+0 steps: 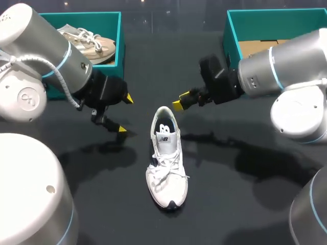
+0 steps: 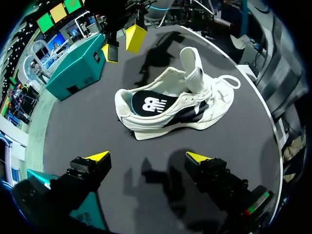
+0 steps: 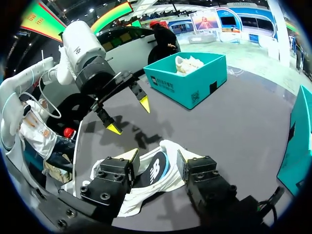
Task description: Take the shoe out of the shoebox, open the shoe tongue, remove and reinsert the insole, then place the shoe into the shoebox
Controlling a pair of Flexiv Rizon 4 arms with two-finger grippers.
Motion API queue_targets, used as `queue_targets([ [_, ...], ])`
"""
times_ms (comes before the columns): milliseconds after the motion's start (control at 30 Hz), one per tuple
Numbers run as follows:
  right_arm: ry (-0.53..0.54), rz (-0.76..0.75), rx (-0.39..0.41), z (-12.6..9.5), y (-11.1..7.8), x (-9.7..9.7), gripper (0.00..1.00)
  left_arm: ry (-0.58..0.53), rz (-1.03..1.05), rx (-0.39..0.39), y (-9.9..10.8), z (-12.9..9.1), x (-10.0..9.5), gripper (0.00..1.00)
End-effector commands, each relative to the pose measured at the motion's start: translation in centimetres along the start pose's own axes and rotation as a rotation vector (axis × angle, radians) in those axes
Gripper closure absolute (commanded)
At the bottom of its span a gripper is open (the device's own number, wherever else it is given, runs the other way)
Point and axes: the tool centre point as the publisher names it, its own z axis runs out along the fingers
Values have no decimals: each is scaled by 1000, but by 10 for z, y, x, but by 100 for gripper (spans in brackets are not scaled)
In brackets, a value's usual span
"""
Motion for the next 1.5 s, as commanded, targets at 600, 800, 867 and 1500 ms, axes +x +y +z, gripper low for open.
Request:
queue_targets([
  [600,-58,163,485,-16,11,-3,100,1,76,-10,17,-44,-11,0],
  [800,-153,176,485,-1,15,13,100,59,205,-9,34,-61,-28,0],
  [867,-230,212,497,3,14,20,100,89,245,-1,42,-68,-35,0],
  [1500,-442,332,516,26,3,38,100,169,443,36,55,-91,-51,0],
])
